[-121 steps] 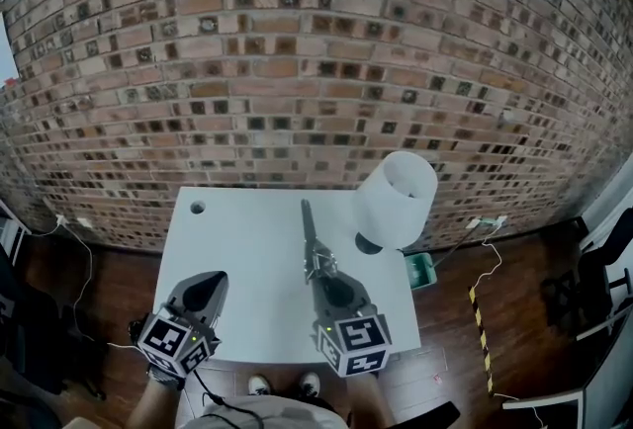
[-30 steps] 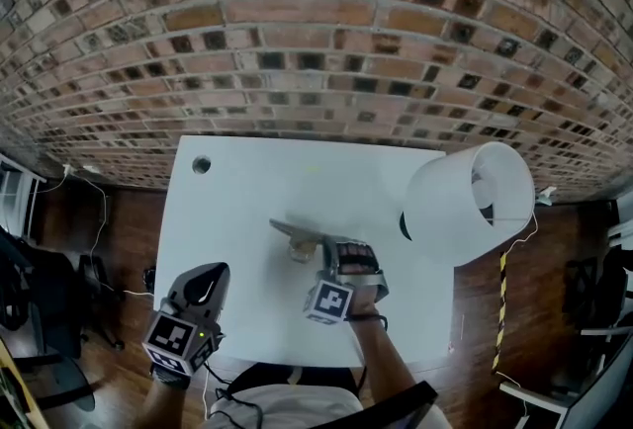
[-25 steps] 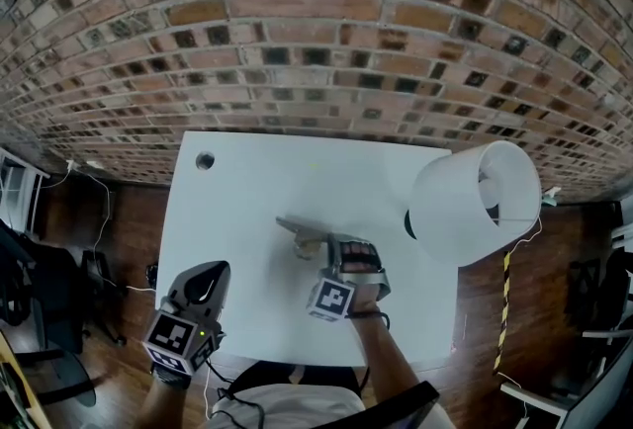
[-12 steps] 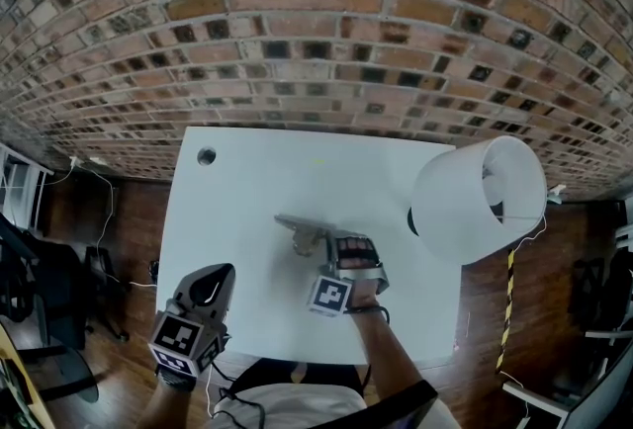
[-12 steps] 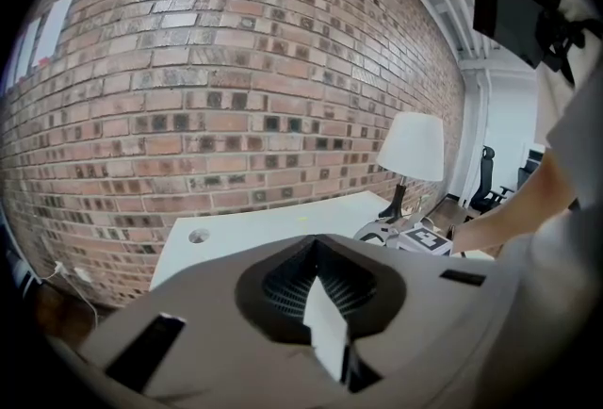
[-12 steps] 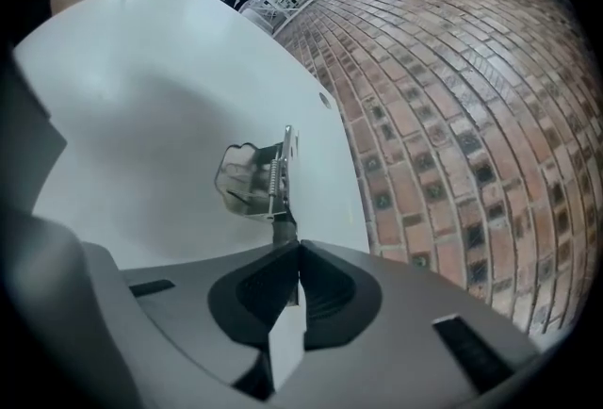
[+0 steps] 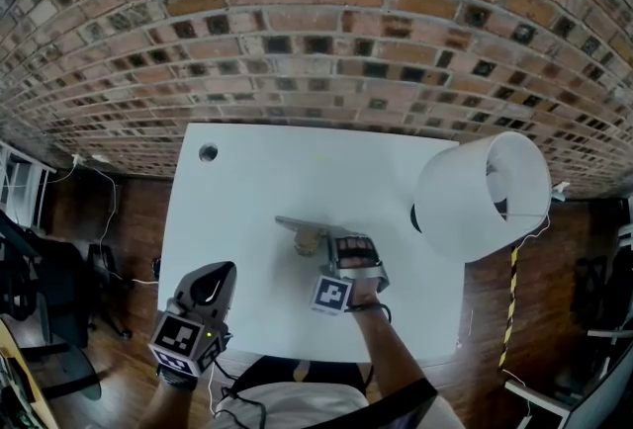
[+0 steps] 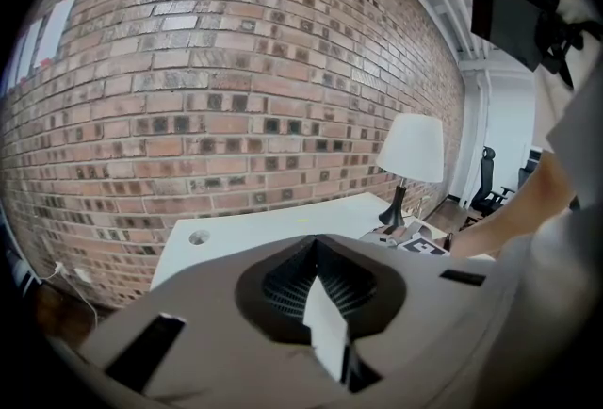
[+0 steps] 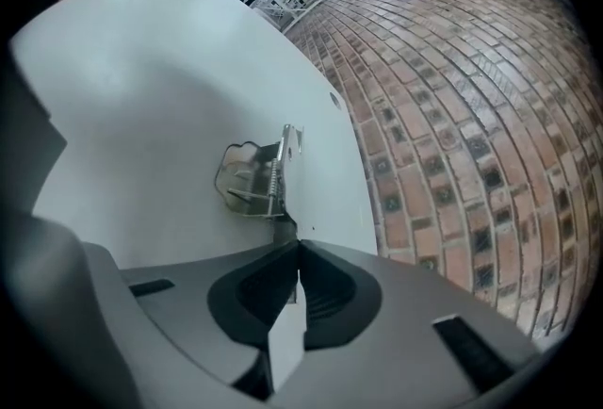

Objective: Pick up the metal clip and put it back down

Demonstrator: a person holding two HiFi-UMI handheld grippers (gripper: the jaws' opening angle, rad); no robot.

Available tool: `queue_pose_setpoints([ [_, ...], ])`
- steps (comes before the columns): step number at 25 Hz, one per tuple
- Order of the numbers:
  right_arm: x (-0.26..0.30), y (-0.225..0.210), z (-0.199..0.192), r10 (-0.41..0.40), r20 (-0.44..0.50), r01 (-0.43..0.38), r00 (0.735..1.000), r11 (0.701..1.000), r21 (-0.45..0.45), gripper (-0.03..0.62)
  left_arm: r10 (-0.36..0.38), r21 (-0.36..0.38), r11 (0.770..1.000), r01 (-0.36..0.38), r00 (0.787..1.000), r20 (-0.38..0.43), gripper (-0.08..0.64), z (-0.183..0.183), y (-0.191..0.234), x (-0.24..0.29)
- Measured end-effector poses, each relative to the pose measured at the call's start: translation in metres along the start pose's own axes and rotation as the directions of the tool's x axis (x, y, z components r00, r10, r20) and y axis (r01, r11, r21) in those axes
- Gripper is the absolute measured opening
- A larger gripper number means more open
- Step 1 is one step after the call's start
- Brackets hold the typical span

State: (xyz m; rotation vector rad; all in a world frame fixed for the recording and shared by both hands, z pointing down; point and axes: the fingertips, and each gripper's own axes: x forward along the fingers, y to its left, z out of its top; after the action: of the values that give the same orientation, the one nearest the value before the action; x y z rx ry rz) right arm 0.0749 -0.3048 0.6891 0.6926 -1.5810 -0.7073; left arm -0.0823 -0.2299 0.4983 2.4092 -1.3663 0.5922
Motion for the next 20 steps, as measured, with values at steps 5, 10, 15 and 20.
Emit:
queue_pose_setpoints([
  [5,0.001,0.004,0.000,-0.012,0.013,0.012,1.000,1.000,0.005,0.005,0.002,0.004,1.000,-0.002,1.000,0.004,-0.003,0.004,-0.004,0.000],
  [10,0.001,0.007,-0.002,-0.003,0.025,0.003,1.000,1.000,0.007,0.017,0.009,-0.005,1.000,-0.009,1.000,-0.002,-0.003,0.006,-0.008,-0.001],
  [15,-0.001,0.014,0.000,0.060,0.082,-0.064,0.995,0.996,0.055,0.029,0.012,0.006,1.000,-0.012,1.000,0.011,-0.003,0.006,-0.009,-0.003],
  [20,-0.004,0.010,-0.004,0.052,0.106,-0.059,0.993,0.996,0.063,0.063,0.017,0.013,1.000,-0.018,1.000,0.011,-0.003,0.006,-0.010,-0.001],
])
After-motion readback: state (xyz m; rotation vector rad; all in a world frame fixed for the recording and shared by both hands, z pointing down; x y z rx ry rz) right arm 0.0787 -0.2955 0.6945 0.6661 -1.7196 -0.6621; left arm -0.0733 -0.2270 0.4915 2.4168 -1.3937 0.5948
